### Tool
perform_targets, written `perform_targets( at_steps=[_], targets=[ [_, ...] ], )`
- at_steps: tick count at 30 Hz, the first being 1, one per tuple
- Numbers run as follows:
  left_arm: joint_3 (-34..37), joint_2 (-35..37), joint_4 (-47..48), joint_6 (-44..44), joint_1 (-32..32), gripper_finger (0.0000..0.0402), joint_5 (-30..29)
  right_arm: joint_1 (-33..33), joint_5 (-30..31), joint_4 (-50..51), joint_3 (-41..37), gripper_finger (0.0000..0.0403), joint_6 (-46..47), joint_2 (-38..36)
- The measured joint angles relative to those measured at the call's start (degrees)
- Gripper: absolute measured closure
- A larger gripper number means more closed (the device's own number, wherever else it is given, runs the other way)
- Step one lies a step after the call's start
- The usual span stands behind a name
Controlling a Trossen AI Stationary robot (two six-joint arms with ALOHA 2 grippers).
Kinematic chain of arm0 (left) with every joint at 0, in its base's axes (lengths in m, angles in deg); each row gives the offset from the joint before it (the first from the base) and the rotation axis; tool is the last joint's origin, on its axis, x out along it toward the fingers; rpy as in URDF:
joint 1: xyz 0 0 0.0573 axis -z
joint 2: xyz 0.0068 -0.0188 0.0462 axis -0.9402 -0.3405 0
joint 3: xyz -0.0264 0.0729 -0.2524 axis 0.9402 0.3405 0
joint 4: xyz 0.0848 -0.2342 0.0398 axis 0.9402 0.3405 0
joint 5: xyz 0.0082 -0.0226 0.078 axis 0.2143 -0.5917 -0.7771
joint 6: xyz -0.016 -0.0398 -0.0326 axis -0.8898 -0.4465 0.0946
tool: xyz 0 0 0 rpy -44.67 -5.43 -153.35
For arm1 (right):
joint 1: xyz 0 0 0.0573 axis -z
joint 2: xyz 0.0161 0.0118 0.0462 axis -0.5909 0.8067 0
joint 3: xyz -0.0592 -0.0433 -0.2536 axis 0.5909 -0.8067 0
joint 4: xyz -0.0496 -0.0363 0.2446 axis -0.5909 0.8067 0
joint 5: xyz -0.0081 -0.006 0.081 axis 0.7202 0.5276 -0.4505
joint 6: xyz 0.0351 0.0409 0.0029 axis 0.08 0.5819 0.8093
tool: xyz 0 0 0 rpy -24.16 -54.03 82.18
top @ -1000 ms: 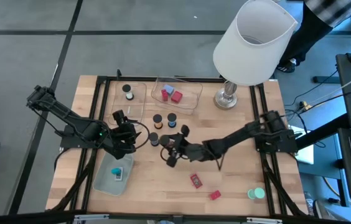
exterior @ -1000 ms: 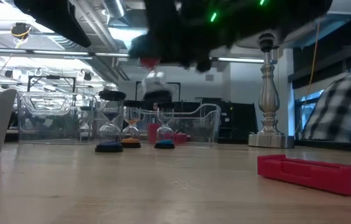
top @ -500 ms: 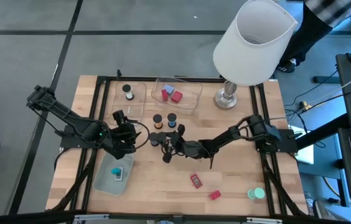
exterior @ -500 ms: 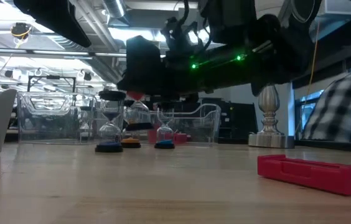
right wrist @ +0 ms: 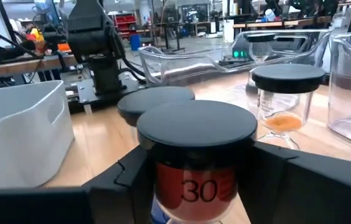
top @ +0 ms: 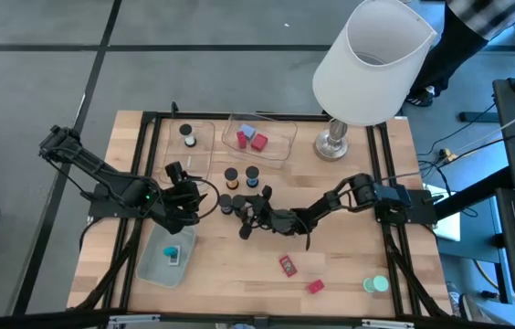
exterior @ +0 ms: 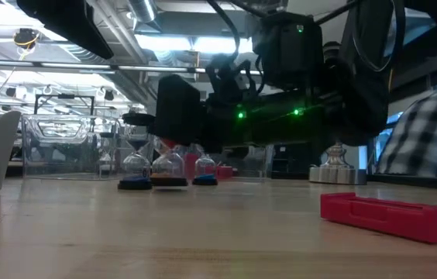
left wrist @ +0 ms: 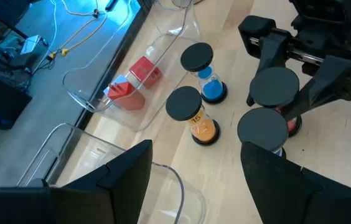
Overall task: Pick & Place Office items
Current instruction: Move the pink hourglass from the right to the center of the table, then put the red digital timer into the right transparent bin
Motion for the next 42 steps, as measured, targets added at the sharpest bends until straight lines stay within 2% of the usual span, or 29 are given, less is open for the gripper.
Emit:
perform_targets(
  at_steps=[4,14,19,27,32,38,42],
  targets=[
    [0.00,0.01,-0.01,0.02,0.00,0.0160,0.00,0.00,-0.14,0.18,0.00,0.0217,-0.71,0.04],
    [0.00,0.02,-0.01,0.04,0.00,0.0160,0.00,0.69,-0.32,0.20,0.00,0.0217,-0.52,0.04],
    [0.00,0.00,0.02,0.04,0.00,0.0160,0.31,0.76,-3.24,0.18,0.00,0.0172,-0.12,0.04],
    [0.00,0.00,0.10,0.04,0.00,0.0160,0.42,0.33,-3.16,0.85,0.02,0.0095,-0.09,-0.30],
    [0.00,0.00,0.17,0.04,0.00,0.0160,0.68,-1.51,0.35,2.93,0.04,0.0073,-3.01,-0.59],
    [0.00,0.00,0.19,0.05,0.00,0.0160,0.99,-3.29,6.25,11.45,0.04,0.0071,-6.56,-3.60],
    [0.00,0.00,0.19,0.04,0.00,0.0160,1.09,-3.71,4.58,28.36,0.04,0.0071,-0.24,-9.06]
  ],
)
